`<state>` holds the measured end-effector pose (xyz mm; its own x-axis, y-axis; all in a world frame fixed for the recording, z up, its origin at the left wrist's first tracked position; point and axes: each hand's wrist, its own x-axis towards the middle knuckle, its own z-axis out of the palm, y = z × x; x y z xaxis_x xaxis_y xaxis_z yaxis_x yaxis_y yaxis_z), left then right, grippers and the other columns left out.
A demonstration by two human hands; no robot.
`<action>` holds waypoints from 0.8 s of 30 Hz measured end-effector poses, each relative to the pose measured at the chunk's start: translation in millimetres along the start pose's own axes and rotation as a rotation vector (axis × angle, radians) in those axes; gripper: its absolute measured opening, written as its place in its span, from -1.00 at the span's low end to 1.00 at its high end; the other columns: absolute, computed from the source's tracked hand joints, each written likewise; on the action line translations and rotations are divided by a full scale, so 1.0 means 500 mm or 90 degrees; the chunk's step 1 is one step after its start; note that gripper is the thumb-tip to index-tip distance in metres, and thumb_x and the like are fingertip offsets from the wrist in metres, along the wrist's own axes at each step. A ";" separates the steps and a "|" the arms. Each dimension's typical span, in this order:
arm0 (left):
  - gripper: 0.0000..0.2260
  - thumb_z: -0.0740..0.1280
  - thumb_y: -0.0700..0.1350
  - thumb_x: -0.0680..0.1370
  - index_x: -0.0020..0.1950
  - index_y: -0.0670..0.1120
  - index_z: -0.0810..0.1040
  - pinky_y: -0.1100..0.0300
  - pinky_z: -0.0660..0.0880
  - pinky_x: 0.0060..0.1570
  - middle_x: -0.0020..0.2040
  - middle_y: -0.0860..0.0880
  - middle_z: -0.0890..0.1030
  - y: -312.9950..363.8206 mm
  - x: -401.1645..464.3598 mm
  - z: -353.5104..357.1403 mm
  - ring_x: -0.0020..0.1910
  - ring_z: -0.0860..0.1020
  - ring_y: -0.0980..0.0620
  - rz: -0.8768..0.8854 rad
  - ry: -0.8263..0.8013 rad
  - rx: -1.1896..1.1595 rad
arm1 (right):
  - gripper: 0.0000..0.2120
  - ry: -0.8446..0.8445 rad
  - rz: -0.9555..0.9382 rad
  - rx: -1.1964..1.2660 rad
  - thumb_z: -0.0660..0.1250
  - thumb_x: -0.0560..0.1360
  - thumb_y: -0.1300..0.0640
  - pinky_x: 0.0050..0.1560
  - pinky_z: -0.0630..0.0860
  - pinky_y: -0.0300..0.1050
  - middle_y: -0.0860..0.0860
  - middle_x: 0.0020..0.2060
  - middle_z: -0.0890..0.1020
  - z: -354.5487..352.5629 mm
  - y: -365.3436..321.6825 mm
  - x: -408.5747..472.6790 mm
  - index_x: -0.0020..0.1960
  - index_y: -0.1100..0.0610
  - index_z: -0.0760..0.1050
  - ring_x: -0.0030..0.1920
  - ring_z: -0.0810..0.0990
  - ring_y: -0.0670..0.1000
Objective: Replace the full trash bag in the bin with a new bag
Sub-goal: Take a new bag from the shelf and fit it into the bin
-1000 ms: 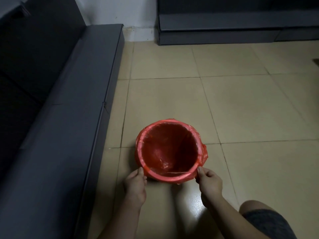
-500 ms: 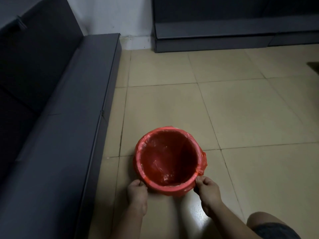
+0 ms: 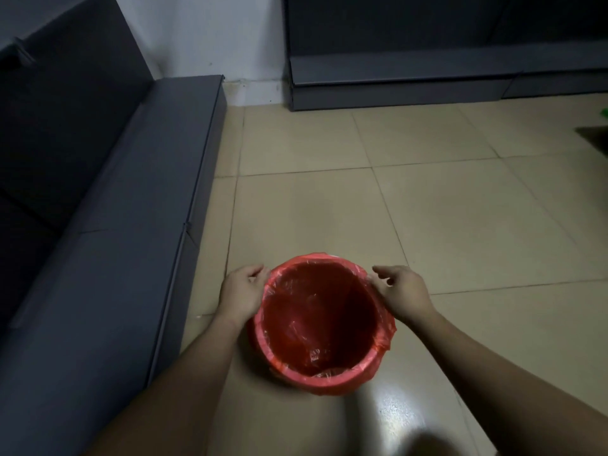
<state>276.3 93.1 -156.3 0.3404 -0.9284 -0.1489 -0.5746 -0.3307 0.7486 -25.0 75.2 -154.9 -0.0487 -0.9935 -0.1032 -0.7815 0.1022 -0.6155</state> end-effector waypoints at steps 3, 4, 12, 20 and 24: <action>-0.76 0.44 -0.04 0.50 0.07 -0.16 0.71 0.12 0.55 0.12 0.01 -0.08 0.74 -0.016 0.022 0.023 0.00 0.67 -0.03 -0.019 -0.029 -0.004 | -0.74 -0.042 0.022 -0.010 0.42 0.48 -0.07 -0.06 0.45 -0.26 0.02 -0.07 0.75 0.013 0.015 0.020 0.01 0.09 0.72 -0.03 0.69 -0.01; -0.81 0.46 -0.05 0.48 -0.01 -0.13 0.73 0.12 0.58 0.02 -0.09 -0.05 0.75 -0.023 0.025 0.029 -0.08 0.68 -0.02 -0.034 -0.024 -0.023 | -0.78 -0.035 0.023 -0.006 0.43 0.48 -0.05 -0.12 0.42 -0.27 0.02 -0.13 0.76 0.016 0.018 0.024 -0.06 0.09 0.73 -0.08 0.69 -0.01; -0.92 0.48 -0.16 0.48 -0.14 -0.17 0.70 0.12 0.61 -0.21 -0.32 -0.10 0.73 -0.041 0.044 0.050 -0.32 0.68 -0.04 -0.268 -0.031 -0.372 | -0.70 -0.035 0.155 0.234 0.40 0.53 0.11 -0.41 0.38 -0.20 0.03 -0.45 0.56 0.042 0.042 0.039 -0.32 0.24 0.56 -0.46 0.47 -0.04; -0.84 0.47 -0.18 0.49 0.00 -0.24 0.67 0.26 0.56 -0.39 -0.30 -0.12 0.72 -0.031 0.064 0.044 -0.42 0.65 0.01 -0.330 -0.126 -0.395 | -0.80 -0.153 0.230 0.398 0.38 0.56 0.21 -0.37 0.43 -0.17 0.17 -0.32 0.59 0.043 0.050 0.057 -0.15 0.34 0.61 -0.38 0.49 0.02; -0.78 0.48 -0.12 0.50 0.09 -0.20 0.68 0.28 0.49 -0.03 -0.04 -0.06 0.71 0.008 0.094 0.036 -0.11 0.64 0.09 -0.093 -0.052 -0.208 | -0.84 -0.073 0.152 0.363 0.45 0.50 0.08 -0.35 0.42 -0.27 0.00 -0.28 0.64 0.015 0.028 0.091 -0.10 0.19 0.68 -0.31 0.50 -0.05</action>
<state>276.5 45.0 -172.1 0.3338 -0.8899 -0.3107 -0.2512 -0.4017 0.8806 -33.6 31.7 -173.9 -0.0892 -0.9316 -0.3524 -0.3005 0.3625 -0.8822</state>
